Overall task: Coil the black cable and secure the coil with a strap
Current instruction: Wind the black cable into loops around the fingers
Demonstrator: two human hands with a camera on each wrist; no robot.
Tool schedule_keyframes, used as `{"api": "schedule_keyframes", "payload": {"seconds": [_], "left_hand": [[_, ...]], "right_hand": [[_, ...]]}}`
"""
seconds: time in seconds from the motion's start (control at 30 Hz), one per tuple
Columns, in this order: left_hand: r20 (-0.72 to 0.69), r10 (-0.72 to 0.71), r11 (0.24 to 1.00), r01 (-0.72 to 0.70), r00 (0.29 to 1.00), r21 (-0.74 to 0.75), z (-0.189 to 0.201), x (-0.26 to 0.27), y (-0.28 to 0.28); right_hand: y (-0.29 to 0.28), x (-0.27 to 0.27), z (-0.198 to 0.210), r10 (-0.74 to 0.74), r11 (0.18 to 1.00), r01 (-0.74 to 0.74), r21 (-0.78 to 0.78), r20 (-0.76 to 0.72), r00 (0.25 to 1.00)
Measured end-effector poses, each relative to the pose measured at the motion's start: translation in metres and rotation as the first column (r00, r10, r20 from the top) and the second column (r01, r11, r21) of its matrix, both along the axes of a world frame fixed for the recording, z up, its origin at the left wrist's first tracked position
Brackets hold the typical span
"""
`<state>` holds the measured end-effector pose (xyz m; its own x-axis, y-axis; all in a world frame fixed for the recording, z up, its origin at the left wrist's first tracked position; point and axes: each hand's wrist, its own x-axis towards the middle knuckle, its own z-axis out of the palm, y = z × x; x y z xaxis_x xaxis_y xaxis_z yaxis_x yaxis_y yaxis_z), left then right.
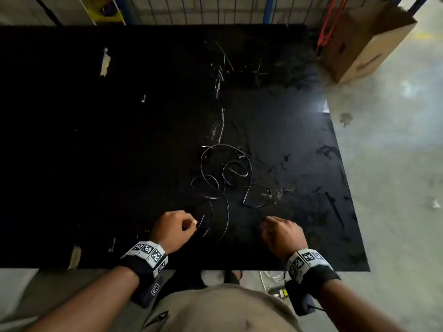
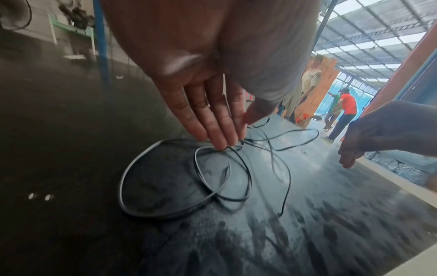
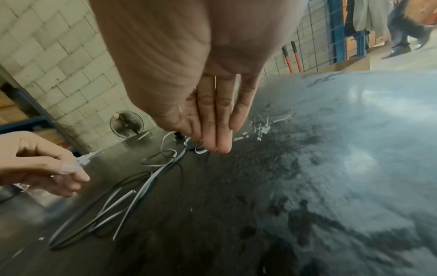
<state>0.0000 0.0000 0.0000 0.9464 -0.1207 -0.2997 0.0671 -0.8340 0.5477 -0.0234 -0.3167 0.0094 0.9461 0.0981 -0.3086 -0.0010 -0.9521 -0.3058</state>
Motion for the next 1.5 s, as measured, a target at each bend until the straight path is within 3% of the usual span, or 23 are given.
{"api": "schedule_keyframes", "payload": {"seconds": [0.2, 0.4, 0.57, 0.67, 0.83, 0.97, 1.07, 1.17, 1.23, 1.33, 1.5], "left_hand": [[-0.074, 0.029, 1.000, -0.028, 0.997, 0.008, -0.016, 0.019, -0.006], [-0.065, 0.092, 0.993, -0.087, 0.994, 0.084, -0.028, 0.052, -0.006], [-0.301, -0.053, 0.976, 0.113, 0.952, 0.186, -0.037, 0.059, -0.004], [-0.329, -0.177, 0.936, 0.261, 0.928, 0.234, -0.040, 0.051, -0.008], [-0.319, -0.140, 0.952, 0.216, 0.937, 0.219, -0.043, 0.039, -0.010], [-0.265, 0.006, 0.999, 0.006, 0.964, 0.045, -0.038, 0.040, -0.009], [-0.177, 0.109, 0.975, -0.139, 0.978, -0.170, -0.023, 0.045, -0.008], [-0.156, 0.185, 0.887, -0.233, 0.970, -0.400, 0.004, 0.049, -0.012], [-0.150, 0.195, 0.818, -0.245, 0.969, -0.521, 0.026, 0.051, -0.019], [-0.113, 0.206, 0.734, -0.230, 0.972, -0.640, 0.061, 0.053, -0.030], [-0.052, 0.280, 0.608, -0.219, 0.958, -0.763, 0.106, 0.053, -0.041]], "right_hand": [[0.010, 0.014, -0.006, -0.012, 1.000, 0.007, -0.027, -0.169, 0.986], [0.023, 0.028, -0.018, -0.022, 0.999, 0.026, 0.048, -0.075, 0.997], [0.035, 0.044, -0.037, -0.011, 1.000, 0.012, 0.007, -0.148, 0.989], [0.038, 0.053, -0.046, -0.066, 0.998, 0.065, -0.010, -0.182, 0.981], [0.041, 0.058, -0.053, -0.093, 0.996, 0.094, -0.002, -0.164, 0.982], [0.042, 0.052, -0.044, -0.112, 0.993, 0.117, 0.028, -0.138, 0.984], [0.047, 0.047, -0.029, -0.142, 0.974, 0.151, 0.168, -0.061, 0.988], [0.062, 0.045, -0.008, -0.152, 0.883, 0.151, 0.445, -0.034, 0.988], [0.077, 0.045, 0.011, -0.082, 0.804, 0.089, 0.589, -0.038, 0.996], [0.100, 0.049, 0.037, 0.012, 0.719, 0.017, 0.695, -0.036, 0.999], [0.116, 0.062, 0.060, -0.004, 0.592, 0.006, 0.806, -0.005, 1.000]]}}
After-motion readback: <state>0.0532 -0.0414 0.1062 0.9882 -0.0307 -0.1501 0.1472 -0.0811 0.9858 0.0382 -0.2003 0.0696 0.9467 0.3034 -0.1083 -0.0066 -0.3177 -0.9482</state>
